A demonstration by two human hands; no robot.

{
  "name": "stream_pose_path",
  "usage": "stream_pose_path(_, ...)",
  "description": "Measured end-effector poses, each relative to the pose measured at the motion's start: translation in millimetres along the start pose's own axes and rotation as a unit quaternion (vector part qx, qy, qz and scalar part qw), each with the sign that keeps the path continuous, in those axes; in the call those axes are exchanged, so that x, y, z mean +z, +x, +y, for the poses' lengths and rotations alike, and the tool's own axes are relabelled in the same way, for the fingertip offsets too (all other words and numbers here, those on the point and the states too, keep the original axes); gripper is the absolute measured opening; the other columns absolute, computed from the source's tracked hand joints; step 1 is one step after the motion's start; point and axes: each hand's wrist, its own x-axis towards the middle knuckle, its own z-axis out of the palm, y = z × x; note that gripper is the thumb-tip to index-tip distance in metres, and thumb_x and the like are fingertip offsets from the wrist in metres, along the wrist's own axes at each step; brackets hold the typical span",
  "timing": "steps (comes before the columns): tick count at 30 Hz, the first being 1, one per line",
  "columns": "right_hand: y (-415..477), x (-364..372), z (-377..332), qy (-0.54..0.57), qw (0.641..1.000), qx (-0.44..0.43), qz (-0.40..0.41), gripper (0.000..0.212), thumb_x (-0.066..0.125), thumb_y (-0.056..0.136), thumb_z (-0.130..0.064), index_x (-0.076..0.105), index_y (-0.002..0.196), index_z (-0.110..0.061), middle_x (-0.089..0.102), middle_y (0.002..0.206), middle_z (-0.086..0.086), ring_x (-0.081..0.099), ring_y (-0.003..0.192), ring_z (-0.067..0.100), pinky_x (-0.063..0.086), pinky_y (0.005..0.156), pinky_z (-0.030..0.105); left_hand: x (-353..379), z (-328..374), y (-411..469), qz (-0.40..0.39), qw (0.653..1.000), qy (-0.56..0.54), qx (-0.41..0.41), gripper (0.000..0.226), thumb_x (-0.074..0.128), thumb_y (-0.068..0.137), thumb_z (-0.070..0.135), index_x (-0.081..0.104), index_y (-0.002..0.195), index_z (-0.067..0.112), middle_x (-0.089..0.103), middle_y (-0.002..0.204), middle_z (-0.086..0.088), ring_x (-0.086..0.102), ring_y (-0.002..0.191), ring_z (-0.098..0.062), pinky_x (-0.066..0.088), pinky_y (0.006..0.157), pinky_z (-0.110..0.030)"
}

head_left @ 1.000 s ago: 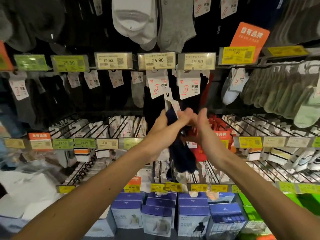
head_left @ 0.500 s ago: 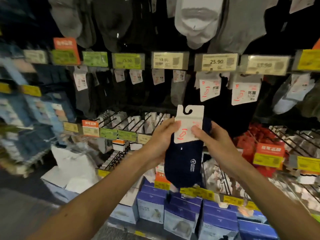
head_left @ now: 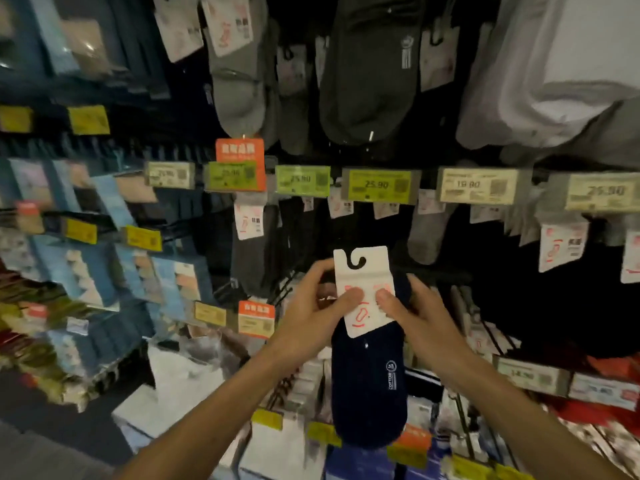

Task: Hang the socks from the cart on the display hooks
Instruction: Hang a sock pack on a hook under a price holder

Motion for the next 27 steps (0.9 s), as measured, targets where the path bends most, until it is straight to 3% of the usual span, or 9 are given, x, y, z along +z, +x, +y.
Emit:
stream_pose_path(4, 25, 21, -57, -0.003, 0.995, -0.091, 0.043, 0.03, 0.053, 0.087, -0.043, 0.059, 0.113, -0.03, 0.073, 0.099, -0.013, 0.071, 0.092, 0.005, 0.057, 0.075, 0.026, -22, 61, 30, -0.023, 0.992, -0.031, 0.12, 0.039, 0.064, 0.091, 0.005, 0.051, 0.121, 0.027, 0.075, 0.1, 0.001, 0.073, 0.087, -0.01, 0.056, 0.067, -0.021)
stream_pose_path(7, 39, 28, -92, 0.011, 0.988, -0.144, 0.051, 0.033, 0.052, 0.086, -0.044, 0.058, 0.114, -0.027, 0.073, 0.096, -0.016, 0.07, 0.091, 0.004, 0.055, 0.072, 0.022, -32, 100, 48, -0.046, 0.979, -0.051, 0.191, 0.034, 0.064, 0.088, 0.017, 0.052, 0.118, 0.026, 0.076, 0.102, 0.001, 0.074, 0.089, -0.014, 0.057, 0.068, -0.023)
stream_pose_path(10, 49, 32, -115, 0.023, 0.987, -0.149, 0.063, 0.031, 0.052, 0.088, -0.044, 0.057, 0.114, -0.028, 0.074, 0.093, -0.014, 0.071, 0.09, 0.004, 0.055, 0.071, 0.021, -41, 121, 66, -0.056, 0.972, -0.051, 0.223, 0.025, 0.059, 0.094, 0.013, 0.053, 0.117, 0.017, 0.075, 0.087, 0.015, 0.073, 0.077, -0.006, 0.055, 0.061, -0.018)
stream_pose_path(14, 56, 38, -120, 0.023, 0.987, -0.133, 0.092, 0.037, 0.054, 0.083, -0.05, 0.059, 0.113, -0.028, 0.073, 0.103, -0.003, 0.071, 0.098, 0.012, 0.057, 0.081, 0.03, -47, 124, 79, -0.076, 0.978, -0.057, 0.187, 0.022, 0.058, 0.097, 0.009, 0.055, 0.118, 0.012, 0.074, 0.079, 0.016, 0.072, 0.072, -0.003, 0.053, 0.059, -0.016)
stream_pose_path(20, 45, 48, -108, 0.009, 0.991, -0.093, 0.092, 0.042, 0.061, 0.086, -0.035, 0.061, 0.114, -0.004, 0.075, 0.097, 0.007, 0.073, 0.088, 0.017, 0.057, 0.071, 0.026, -57, 95, 77, -0.119, 0.987, -0.058, 0.093, 0.009, 0.057, 0.098, 0.016, 0.064, 0.104, 0.018, 0.075, 0.079, 0.01, 0.072, 0.077, -0.005, 0.051, 0.06, -0.016)
stream_pose_path(23, 34, 49, -89, -0.06, 0.994, -0.041, 0.083, 0.031, 0.068, 0.088, -0.028, 0.063, 0.112, -0.009, 0.077, 0.095, 0.004, 0.074, 0.086, 0.018, 0.058, 0.071, 0.027, -54, 72, 66, -0.136, 0.988, -0.012, 0.07, 0.017, 0.054, 0.1, 0.017, 0.065, 0.087, 0.016, 0.07, 0.065, 0.012, 0.067, 0.064, 0.0, 0.047, 0.056, -0.013)
stream_pose_path(27, 24, 45, -88, -0.087, 0.991, -0.044, 0.092, 0.042, 0.067, 0.079, -0.036, 0.063, 0.109, -0.006, 0.076, 0.089, 0.001, 0.074, 0.083, 0.017, 0.056, 0.068, 0.027, -52, 64, 56, -0.17, 0.981, -0.007, 0.092, 0.017, 0.054, 0.101, 0.024, 0.063, 0.088, 0.017, 0.069, 0.069, 0.014, 0.066, 0.068, 0.0, 0.046, 0.059, -0.013)
